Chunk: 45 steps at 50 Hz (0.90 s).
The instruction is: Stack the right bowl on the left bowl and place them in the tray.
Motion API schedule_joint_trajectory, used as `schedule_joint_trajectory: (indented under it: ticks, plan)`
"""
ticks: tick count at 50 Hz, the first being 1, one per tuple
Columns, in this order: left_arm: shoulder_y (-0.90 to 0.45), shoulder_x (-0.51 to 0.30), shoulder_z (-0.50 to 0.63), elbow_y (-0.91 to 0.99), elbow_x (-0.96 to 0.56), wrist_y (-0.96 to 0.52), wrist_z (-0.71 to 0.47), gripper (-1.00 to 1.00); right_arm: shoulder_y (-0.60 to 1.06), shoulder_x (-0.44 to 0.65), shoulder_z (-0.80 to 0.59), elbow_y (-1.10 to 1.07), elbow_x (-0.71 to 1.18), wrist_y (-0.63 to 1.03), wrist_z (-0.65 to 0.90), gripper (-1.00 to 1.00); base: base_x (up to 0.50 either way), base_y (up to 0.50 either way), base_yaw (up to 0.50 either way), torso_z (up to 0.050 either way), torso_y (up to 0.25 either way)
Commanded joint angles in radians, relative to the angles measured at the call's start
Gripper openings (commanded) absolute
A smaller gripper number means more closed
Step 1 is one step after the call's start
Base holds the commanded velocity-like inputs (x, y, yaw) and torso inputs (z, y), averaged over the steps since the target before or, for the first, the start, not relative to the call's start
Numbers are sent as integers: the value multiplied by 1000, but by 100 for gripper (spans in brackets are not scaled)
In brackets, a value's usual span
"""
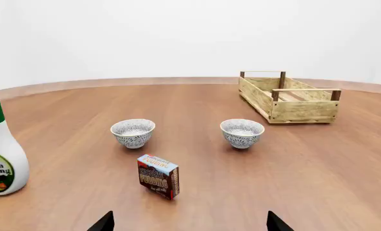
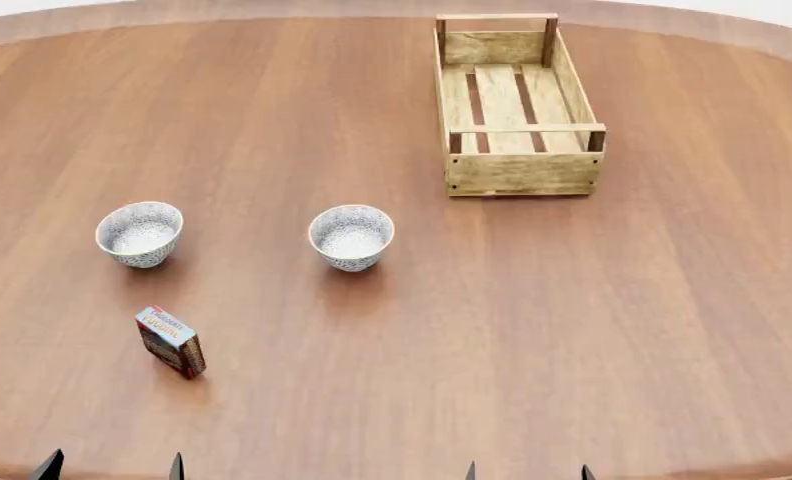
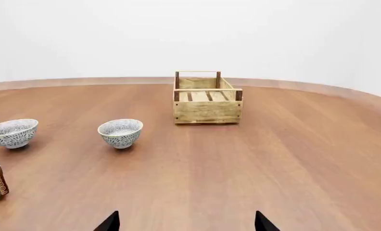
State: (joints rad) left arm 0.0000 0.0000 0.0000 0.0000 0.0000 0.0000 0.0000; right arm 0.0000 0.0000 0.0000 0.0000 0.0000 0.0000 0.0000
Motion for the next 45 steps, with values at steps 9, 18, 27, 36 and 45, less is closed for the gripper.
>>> schedule_joint_trajectory:
  ticks: [9,18,27,36,45]
  plan:
    - [-5,-40,45,-13,-29,0,-62,100,2,39,-48,-19,48,33,57,100,0,0,0,0,0]
    - [-6,-57,63,-13,-41,1,-89,100,1,57,-80,-6,37,14,86,100,0,206,0,0,0]
    - [-5,-70,78,-15,-50,11,-106,100,-2,71,-102,7,45,-3,96,100,0,500,0,0,0]
    - [-5,-80,89,-16,-61,14,-119,100,1,80,-113,2,61,7,108,100,0,216,0,0,0]
    - [-7,-89,99,-13,-69,7,-130,100,2,91,-130,2,64,13,119,100,0,0,0,0,0]
